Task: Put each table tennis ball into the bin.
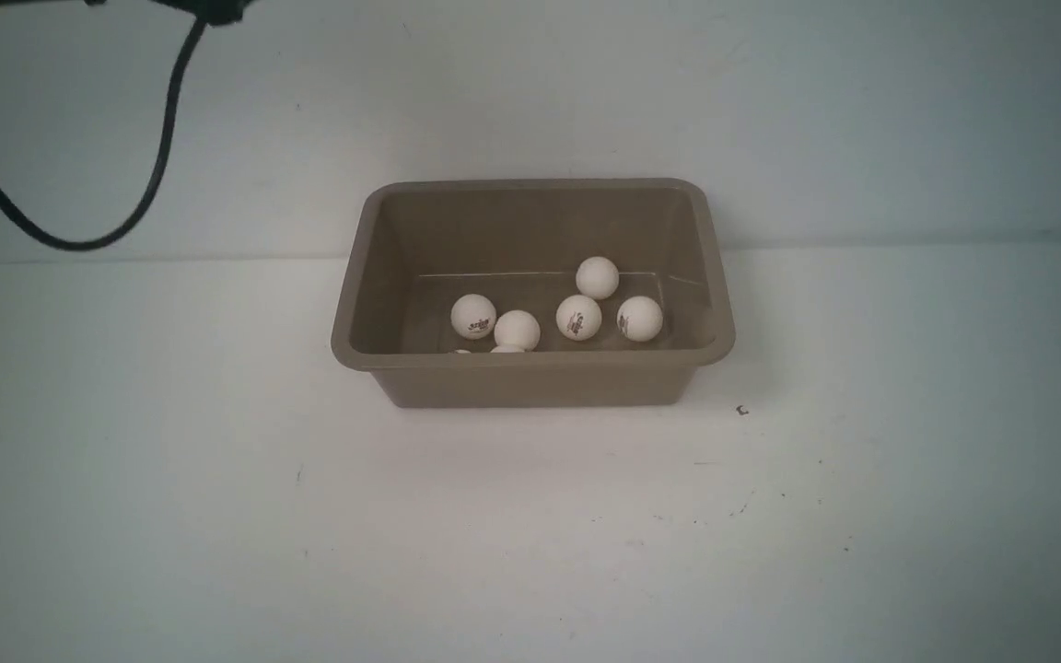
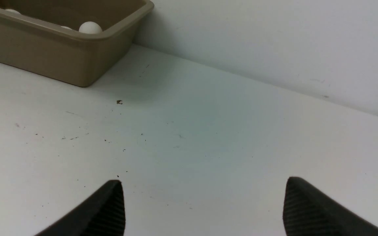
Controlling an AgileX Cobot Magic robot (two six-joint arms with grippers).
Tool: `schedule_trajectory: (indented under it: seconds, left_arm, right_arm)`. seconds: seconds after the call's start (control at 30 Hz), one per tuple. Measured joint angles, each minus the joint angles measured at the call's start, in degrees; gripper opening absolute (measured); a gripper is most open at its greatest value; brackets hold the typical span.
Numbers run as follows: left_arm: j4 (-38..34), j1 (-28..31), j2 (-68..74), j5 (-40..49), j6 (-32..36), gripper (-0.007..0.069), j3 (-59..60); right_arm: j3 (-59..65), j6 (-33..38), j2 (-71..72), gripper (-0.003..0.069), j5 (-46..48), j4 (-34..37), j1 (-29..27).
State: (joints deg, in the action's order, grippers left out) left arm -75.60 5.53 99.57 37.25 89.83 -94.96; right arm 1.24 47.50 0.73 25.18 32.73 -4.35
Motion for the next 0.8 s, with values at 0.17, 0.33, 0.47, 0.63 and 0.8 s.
schedule_trajectory:
  seconds: [0.17,0.33,0.47,0.63,0.8]
  left_arm:
    - [0.9,-0.4,-2.4,-2.3,-10.5,0.0552,0.0]
    - [1.5,-2.4,-2.2,-3.7,-14.6,0.0552,0.1]
    - [0.2,-6.8,-1.8,-5.1,-15.1,0.0550,0.1]
    - [-3.1,-9.5,-1.8,-9.3,-14.5,0.0519,0.1]
    - [-7.6,-9.5,-1.3,-10.6,-14.5,0.0499,0.1]
  right_arm:
    - [0.0,0.0,0.0,0.0589,0.0,0.0,0.0]
    - [0.0,0.0,0.0,0.0589,0.0,0.0,0.0]
    - [0.0,0.0,0.0,0.0589,0.0,0.0,0.0]
    - [0.0,0.0,0.0,0.0589,0.0,0.0,0.0]
    - [0.0,0.0,0.0,0.0589,0.0,0.0,0.0]
